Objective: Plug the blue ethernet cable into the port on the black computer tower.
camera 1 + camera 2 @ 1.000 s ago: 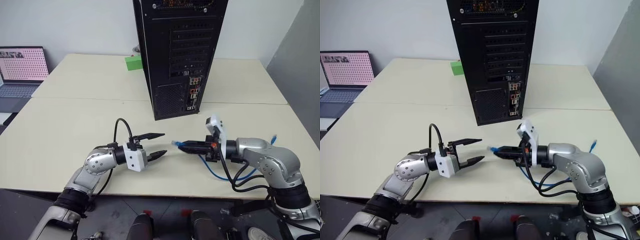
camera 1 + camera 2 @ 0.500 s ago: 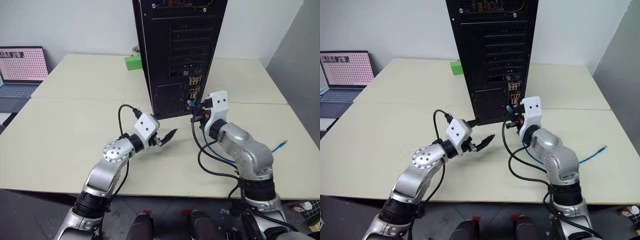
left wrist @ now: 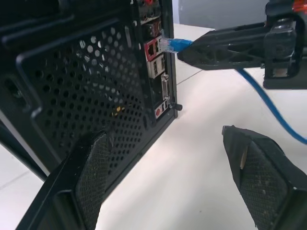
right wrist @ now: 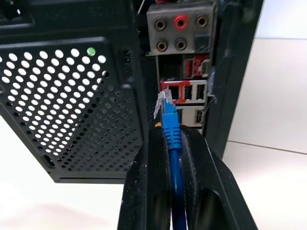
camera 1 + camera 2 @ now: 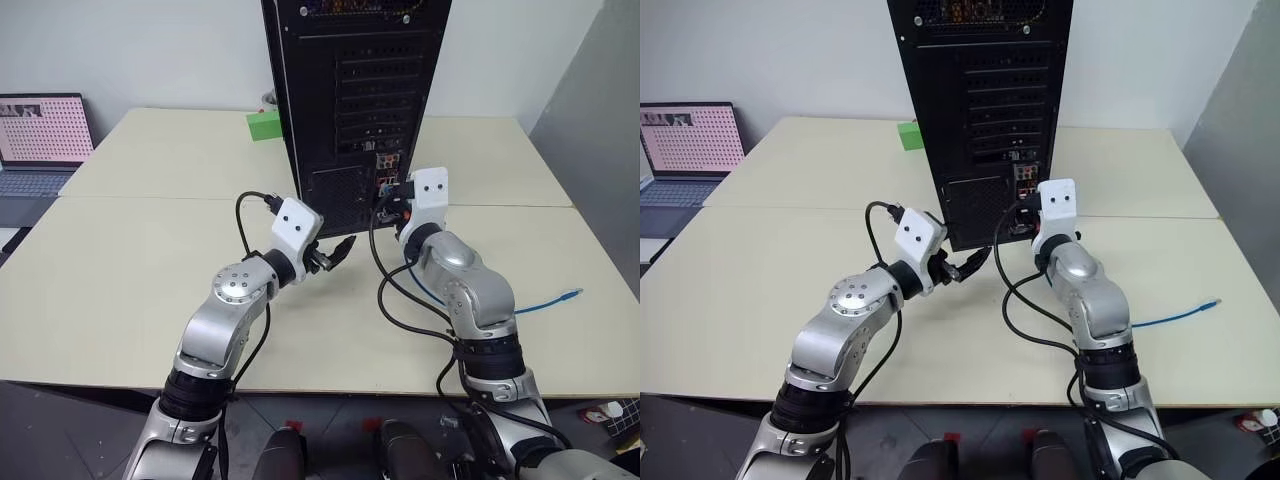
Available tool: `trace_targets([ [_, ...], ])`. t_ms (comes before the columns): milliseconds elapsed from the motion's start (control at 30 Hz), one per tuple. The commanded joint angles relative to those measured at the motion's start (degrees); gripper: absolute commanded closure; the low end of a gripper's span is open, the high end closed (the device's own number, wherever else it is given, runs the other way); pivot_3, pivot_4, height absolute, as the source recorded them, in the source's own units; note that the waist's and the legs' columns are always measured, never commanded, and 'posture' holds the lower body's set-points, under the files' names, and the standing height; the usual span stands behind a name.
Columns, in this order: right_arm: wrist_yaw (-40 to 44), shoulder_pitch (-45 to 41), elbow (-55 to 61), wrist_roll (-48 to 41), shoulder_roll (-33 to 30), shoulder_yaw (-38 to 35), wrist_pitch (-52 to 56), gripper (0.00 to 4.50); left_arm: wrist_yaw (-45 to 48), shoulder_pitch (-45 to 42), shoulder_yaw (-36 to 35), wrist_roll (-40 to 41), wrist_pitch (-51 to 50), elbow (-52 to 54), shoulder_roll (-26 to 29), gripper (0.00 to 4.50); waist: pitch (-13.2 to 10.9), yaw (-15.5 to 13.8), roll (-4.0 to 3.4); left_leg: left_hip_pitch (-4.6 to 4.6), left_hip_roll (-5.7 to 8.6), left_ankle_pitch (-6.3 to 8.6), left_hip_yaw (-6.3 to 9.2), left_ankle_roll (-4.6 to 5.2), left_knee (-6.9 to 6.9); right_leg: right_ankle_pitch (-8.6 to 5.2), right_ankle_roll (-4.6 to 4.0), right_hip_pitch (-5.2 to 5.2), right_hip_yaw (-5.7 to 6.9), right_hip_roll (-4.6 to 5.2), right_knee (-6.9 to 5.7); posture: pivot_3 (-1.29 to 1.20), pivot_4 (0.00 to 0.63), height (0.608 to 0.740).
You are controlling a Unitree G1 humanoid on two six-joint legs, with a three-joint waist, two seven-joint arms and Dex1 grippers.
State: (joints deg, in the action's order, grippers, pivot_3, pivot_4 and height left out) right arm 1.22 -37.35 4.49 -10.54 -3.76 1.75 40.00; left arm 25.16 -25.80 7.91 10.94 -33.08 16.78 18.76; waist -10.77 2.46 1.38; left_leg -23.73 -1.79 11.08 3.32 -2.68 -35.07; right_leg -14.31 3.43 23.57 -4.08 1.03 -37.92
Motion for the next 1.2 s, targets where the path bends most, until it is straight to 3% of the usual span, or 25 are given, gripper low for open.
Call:
trace_targets([
  [33, 0.70, -2.24, -0.09, 0.32, 0.48, -0.53, -2.22, 4.49, -0.43, -0.41, -0.93, 0.36, 0.19, 3.24, -0.36, 0.68, 0.00, 0.01, 0.00, 0.00, 0.00, 0.00, 0.00, 0.00, 0.00, 0.00, 0.00, 0.00, 0.00, 0.00, 0.00, 0.00, 0.150, 0.740],
  [1200, 1.54, -6.61, -7.67, 1.43, 0.32, -2.27, -6.29, 4.49, -0.69, 0.59, -0.32, -0.02, 0.26, 3.78, -0.13, 0.68, 0.00, 0.83, 0.00, 0.00, 0.00, 0.00, 0.00, 0.00, 0.00, 0.00, 0.01, 0.01, -0.01, 0.00, 0.00, 0.00, 0.150, 0.740],
])
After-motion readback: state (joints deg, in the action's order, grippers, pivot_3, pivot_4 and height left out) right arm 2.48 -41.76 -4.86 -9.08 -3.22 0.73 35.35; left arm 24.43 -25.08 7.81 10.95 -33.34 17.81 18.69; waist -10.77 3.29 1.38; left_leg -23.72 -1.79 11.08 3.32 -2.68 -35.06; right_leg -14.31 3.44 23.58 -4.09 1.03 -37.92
